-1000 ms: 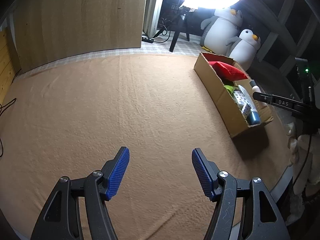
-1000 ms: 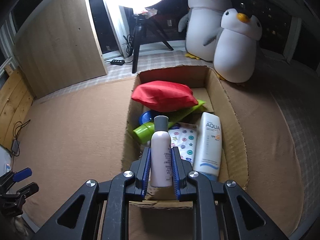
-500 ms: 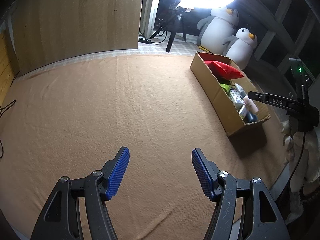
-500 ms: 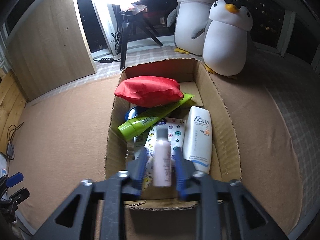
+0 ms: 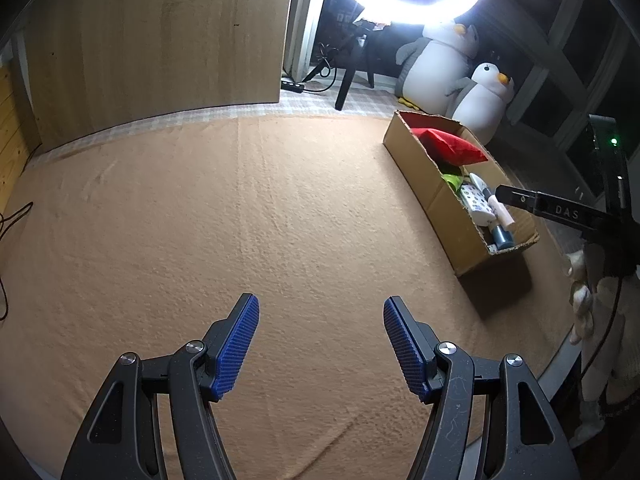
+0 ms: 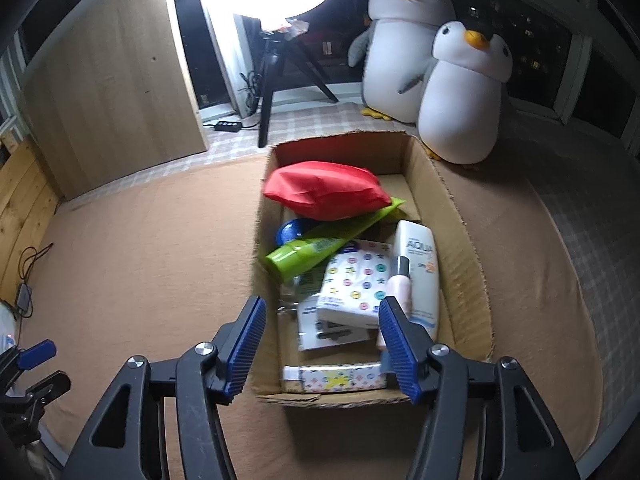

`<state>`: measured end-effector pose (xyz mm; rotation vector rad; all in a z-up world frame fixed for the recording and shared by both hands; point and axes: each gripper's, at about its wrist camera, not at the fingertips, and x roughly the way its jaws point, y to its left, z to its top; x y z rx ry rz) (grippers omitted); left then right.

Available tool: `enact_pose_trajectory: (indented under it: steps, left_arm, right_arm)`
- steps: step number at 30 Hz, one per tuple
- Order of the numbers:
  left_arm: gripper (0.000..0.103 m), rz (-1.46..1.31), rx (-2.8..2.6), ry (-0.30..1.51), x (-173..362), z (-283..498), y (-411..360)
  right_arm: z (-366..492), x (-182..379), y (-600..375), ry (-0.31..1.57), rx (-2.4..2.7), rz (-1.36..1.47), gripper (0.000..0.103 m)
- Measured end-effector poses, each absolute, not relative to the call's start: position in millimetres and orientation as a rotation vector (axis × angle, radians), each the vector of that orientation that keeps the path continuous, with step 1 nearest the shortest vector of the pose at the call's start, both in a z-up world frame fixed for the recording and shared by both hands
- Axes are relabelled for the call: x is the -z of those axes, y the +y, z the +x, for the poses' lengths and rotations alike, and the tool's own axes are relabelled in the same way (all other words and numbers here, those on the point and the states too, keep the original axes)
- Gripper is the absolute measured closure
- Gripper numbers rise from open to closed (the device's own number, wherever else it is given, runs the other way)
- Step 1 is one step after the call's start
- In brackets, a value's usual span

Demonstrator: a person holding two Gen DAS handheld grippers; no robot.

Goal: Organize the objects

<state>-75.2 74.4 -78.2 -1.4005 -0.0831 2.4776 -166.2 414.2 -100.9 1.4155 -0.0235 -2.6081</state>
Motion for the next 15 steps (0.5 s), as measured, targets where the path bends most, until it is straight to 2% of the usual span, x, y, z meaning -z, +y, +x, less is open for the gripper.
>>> enact_pose_trajectory:
  steps: [15]
  left_arm:
    - [0.031, -1.387, -2.518, -0.111, 74, -74, 42]
  right_arm:
    - [-119, 83, 348, 0.005, 2.519, 1.374, 0.040]
